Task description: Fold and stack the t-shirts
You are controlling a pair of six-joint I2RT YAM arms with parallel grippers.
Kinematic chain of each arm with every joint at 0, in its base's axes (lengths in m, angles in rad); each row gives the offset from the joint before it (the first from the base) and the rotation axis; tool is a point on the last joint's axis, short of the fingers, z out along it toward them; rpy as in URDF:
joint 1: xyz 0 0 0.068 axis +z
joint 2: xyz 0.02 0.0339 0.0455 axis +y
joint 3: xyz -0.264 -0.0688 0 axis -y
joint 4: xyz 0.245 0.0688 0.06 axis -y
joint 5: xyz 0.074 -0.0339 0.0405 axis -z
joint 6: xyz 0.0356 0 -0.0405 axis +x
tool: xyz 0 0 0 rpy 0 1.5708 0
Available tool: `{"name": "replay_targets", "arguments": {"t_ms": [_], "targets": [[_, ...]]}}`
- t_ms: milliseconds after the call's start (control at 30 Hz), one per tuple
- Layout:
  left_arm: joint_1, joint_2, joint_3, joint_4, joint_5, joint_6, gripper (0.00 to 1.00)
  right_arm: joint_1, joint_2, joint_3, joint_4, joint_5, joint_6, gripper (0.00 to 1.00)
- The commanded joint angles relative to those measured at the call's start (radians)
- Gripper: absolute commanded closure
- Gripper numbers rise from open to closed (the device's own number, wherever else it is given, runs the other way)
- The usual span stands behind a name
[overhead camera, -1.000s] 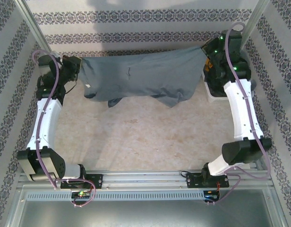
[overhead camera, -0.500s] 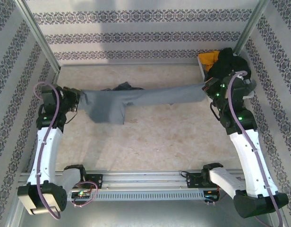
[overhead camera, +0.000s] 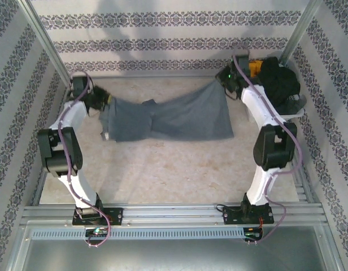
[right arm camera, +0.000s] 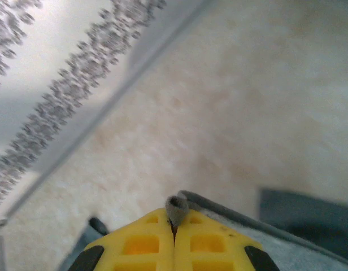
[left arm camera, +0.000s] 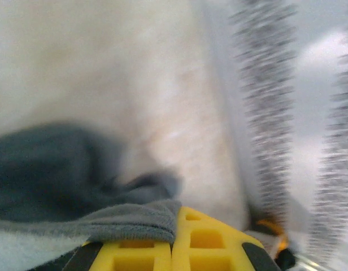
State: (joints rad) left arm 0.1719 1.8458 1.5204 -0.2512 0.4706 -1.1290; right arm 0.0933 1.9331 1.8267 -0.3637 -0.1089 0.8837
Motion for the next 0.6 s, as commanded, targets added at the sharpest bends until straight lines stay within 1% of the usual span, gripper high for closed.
{"name": "replay_targets", "arguments": {"t_ms": [0, 67, 167, 233, 300, 333, 433, 500, 567], "targets": [[0.011, -0.017, 0.310, -0.012, -0.017, 0.059, 1.00, -0.032, -0.014, 0.263, 0.052, -0.019, -0.001, 1.00], [0.025, -0.014, 0.433, -0.041, -0.029, 0.060, 1.00, -0.054, -0.013, 0.344, 0.059, -0.027, 0.022, 1.00], [0.058, -0.045, 0.540, -0.060, -0.037, 0.053, 1.00, -0.087, -0.064, 0.373, 0.077, -0.032, 0.033, 1.00], [0.079, -0.090, 0.555, -0.062, -0.040, 0.050, 1.00, -0.101, -0.122, 0.342, 0.078, -0.028, 0.032, 1.00], [0.098, -0.156, 0.527, -0.083, -0.051, 0.057, 1.00, -0.112, -0.215, 0.240, 0.093, -0.016, 0.029, 1.00], [0.103, -0.188, 0.493, -0.094, -0.064, 0.061, 1.00, -0.114, -0.263, 0.174, 0.098, -0.003, 0.028, 1.00], [0.106, -0.352, 0.304, -0.120, -0.145, 0.078, 1.00, -0.113, -0.437, -0.072, 0.101, 0.053, 0.013, 1.00], [0.102, -0.475, 0.119, -0.172, -0.230, 0.057, 1.00, -0.108, -0.560, -0.262, 0.077, 0.116, 0.016, 1.00], [0.092, -0.581, -0.081, -0.199, -0.296, 0.024, 1.00, -0.101, -0.648, -0.446, 0.063, 0.159, 0.042, 1.00]]}}
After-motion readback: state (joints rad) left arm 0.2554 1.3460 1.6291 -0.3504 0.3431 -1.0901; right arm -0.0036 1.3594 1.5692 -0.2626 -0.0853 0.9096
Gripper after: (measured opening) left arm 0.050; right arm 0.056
